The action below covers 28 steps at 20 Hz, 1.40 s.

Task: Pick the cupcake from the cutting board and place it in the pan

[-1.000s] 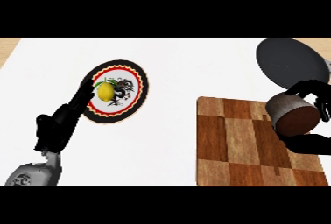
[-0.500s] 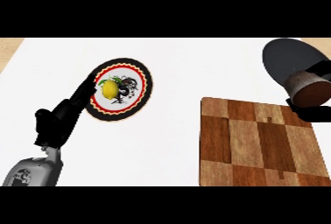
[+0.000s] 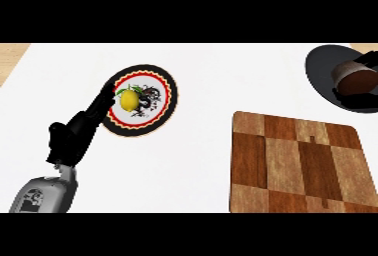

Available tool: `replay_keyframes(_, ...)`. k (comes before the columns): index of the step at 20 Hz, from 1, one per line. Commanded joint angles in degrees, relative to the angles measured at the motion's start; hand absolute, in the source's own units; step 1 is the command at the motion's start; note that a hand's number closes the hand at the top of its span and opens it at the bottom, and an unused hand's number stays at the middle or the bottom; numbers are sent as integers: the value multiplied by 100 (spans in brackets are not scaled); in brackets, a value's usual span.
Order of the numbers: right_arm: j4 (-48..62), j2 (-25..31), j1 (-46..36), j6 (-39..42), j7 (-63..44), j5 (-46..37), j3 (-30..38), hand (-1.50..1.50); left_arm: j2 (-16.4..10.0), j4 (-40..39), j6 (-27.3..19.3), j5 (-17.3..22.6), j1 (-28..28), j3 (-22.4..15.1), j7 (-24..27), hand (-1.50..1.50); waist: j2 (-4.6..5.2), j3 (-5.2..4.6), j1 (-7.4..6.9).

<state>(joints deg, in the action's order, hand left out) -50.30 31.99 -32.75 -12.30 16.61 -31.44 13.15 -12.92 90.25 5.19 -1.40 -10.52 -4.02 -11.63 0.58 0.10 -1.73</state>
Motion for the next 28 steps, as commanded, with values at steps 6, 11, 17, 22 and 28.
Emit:
replay_keyframes(6, 2781, 459, -1286, -571, 1449, -60, 568, 150, 133, 202, -15, -164, 194, -147, 80, 0, 52, 11, -138)
replay_keyframes(11, 3395, 538, -1462, -744, 1997, -41, 720, 150, 108, 35, 44, -158, -81, -74, 2, 0, 80, 17, -143)
replay_keyframes(17, 4158, 864, -1632, -815, 641, -361, 623, 150, 223, 111, 67, -194, 42, -238, 156, 0, 184, 11, -407)
replay_keyframes(22, 4424, 893, -1858, 169, 735, -526, 393, -150, 260, -69, 135, -113, -178, -201, 101, 0, 207, 33, -400)
replay_keyframes(28, 4366, 710, -1881, 271, 1183, 179, 1090, -150, 182, 62, 105, -158, -352, -137, -41, 0, 223, 67, -401)
